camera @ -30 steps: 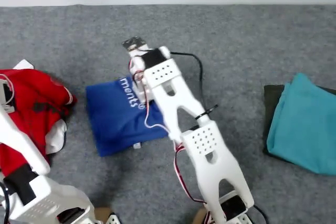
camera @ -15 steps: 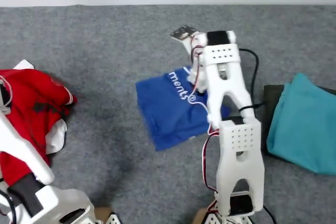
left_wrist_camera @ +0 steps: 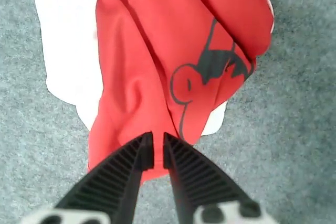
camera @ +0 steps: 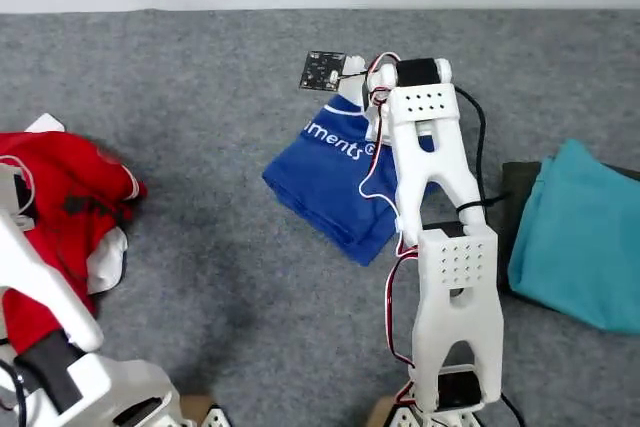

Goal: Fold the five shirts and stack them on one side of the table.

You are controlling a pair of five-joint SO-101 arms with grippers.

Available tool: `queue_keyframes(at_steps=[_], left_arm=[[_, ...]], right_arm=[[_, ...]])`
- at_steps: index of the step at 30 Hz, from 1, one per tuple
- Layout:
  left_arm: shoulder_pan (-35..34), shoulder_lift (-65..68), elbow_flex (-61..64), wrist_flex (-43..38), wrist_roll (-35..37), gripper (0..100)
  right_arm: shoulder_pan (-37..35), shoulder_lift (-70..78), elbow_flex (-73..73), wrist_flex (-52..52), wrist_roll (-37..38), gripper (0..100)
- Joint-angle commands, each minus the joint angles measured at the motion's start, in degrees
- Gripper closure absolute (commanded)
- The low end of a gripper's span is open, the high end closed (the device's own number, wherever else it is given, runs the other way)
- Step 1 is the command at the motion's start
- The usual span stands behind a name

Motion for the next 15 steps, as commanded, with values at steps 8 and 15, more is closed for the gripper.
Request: queue_keyframes(at_steps=[8, 15], left_arm=[[0.44, -2.81, -0.57, 1.23, 0.00, 96], [0.44, -2.81, -0.57, 1.14, -0.09, 96]], right_arm=[[-0.40, -7.96, -1.67, 3.82, -26.73, 78.6], [-0.31, -11.74, -1.67, 10.59, -46.86, 78.6]])
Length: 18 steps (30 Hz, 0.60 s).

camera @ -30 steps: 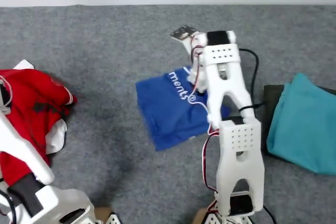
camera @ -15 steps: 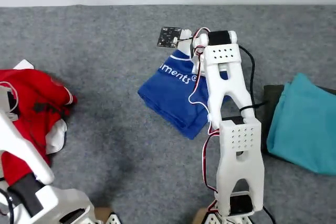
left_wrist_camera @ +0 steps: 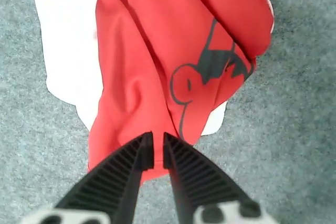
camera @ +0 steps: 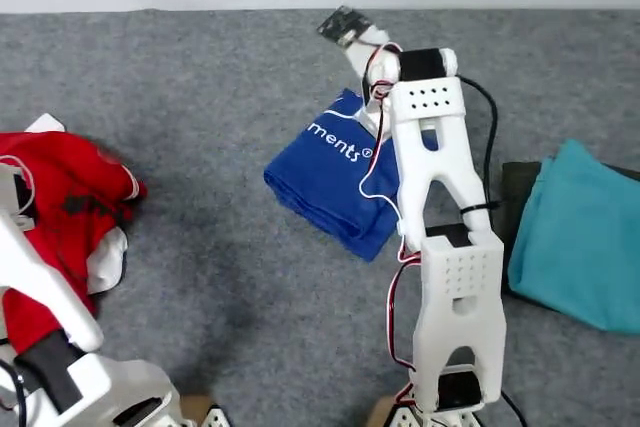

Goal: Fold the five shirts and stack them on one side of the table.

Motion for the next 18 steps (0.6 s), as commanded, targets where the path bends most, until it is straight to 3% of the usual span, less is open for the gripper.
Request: queue_keyframes(at_steps=[1, 9, 18], left_arm=[[0.44, -2.81, -0.57, 1.14, -0.09, 96], [0.44, -2.81, -0.57, 1.14, 0.00, 96], [0.44, -2.81, -0.57, 1.05, 0.26, 96]], right_arm=[[-0.48, -5.32, -1.67, 3.56, -11.60, 78.6], [-4.00, -5.85, -1.67, 14.02, -28.48, 78.6], [-4.88, -5.85, -1.67, 14.46, -48.09, 78.3]])
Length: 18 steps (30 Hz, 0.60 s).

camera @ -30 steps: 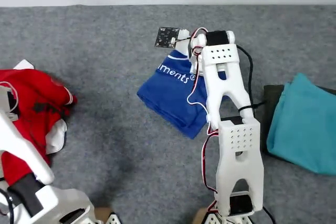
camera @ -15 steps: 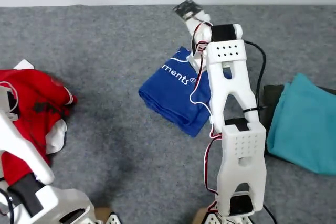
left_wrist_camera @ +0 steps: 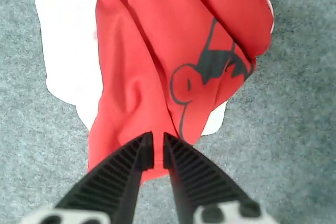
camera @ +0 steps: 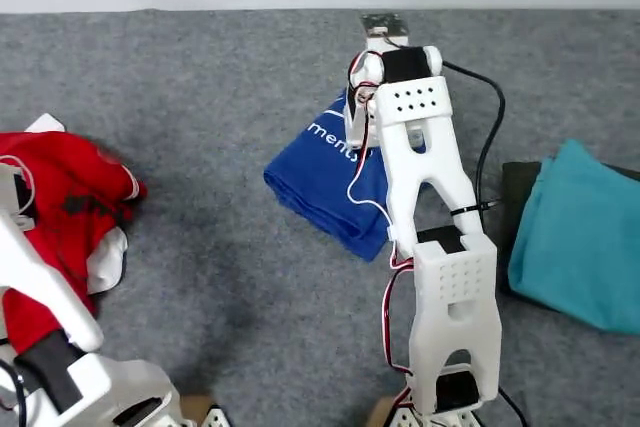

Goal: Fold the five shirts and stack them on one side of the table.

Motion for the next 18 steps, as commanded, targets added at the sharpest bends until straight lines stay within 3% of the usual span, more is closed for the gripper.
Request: queue_keyframes(at_steps=[1, 5, 11, 18], left_arm=[[0.44, -2.81, -0.57, 1.05, 0.26, 96], [0.44, -2.81, -0.57, 0.97, 0.26, 96], [0.35, -2.64, -0.31, 0.26, 0.00, 96], [0.35, -2.37, -0.31, 0.18, -0.09, 96]], right_arm=[[-1.01, -4.79, -1.67, 2.33, -8.79, 78.3], [-1.71, -4.53, -1.58, 2.33, -13.45, 74.4], [-2.77, -2.33, -1.41, 2.15, -20.66, 56.5], [-2.77, 5.67, -1.58, -1.54, -22.07, 56.0]])
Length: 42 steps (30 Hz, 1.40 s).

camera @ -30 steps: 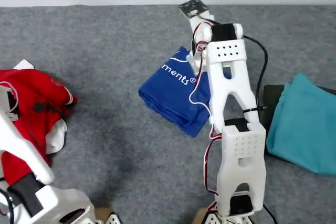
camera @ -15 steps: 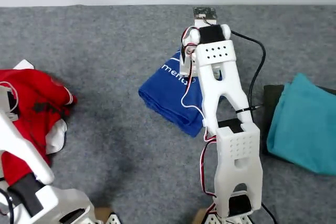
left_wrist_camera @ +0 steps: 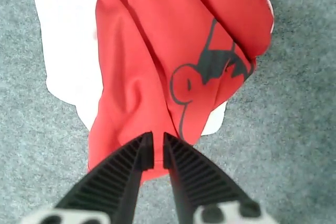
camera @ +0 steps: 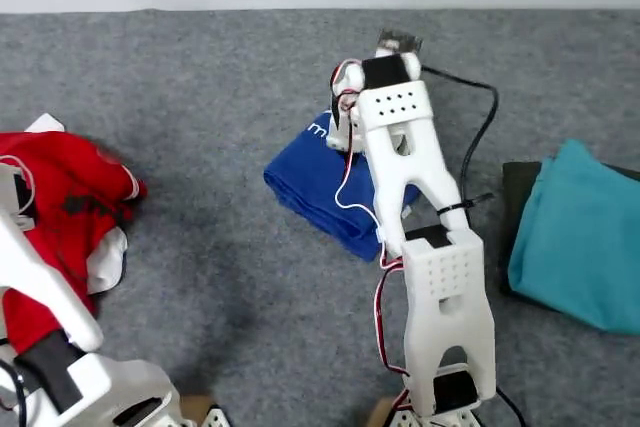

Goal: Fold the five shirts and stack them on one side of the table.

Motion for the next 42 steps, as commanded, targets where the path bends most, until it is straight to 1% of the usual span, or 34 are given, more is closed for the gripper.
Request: queue_keyframes(at_steps=[1, 7, 14, 15, 17, 21, 24, 29, 33, 39, 42], left_arm=[[0.35, -2.37, -0.31, 0.18, -0.09, 96], [0.35, -2.29, -0.31, -1.49, -0.09, 96], [0.35, -2.29, -0.31, -2.11, -0.09, 96], [0.35, -2.29, -0.31, -2.11, -0.09, 96], [0.35, -2.29, -0.31, -2.11, -0.53, 96], [0.18, -2.29, -0.31, -2.11, -2.37, 96], [0.09, -2.29, -0.31, -2.11, -2.37, 96], [0.09, -2.29, -0.31, -2.11, -2.37, 96], [0.18, -2.37, -0.31, -2.02, -2.37, 96], [0.44, -2.46, -0.31, -2.11, -2.20, 96], [0.44, -2.46, -0.31, -2.11, -2.11, 96]], right_arm=[[-0.31, 1.71, -1.58, -2.51, -0.79, 56.0], [-0.75, 7.52, -1.58, -9.80, -2.29, 56.0], [-2.59, 13.23, -1.67, -14.29, -3.25, 56.3], [-2.68, 13.85, -1.67, -14.46, -3.25, 57.8], [-2.68, 14.90, -1.67, -14.64, -3.34, 65.1], [-2.24, 15.08, -1.67, -14.46, -2.99, 86.2], [-1.45, 14.90, -1.67, -14.11, -2.20, 98.5], [0.66, 11.74, -1.67, -11.12, 0.26, 98.9], [1.98, 5.93, -1.67, -8.04, 3.69, 98.8], [3.38, -1.80, -1.67, 1.54, 10.64, 98.8], [4.88, -5.67, -1.41, 2.68, 14.42, 98.8]])
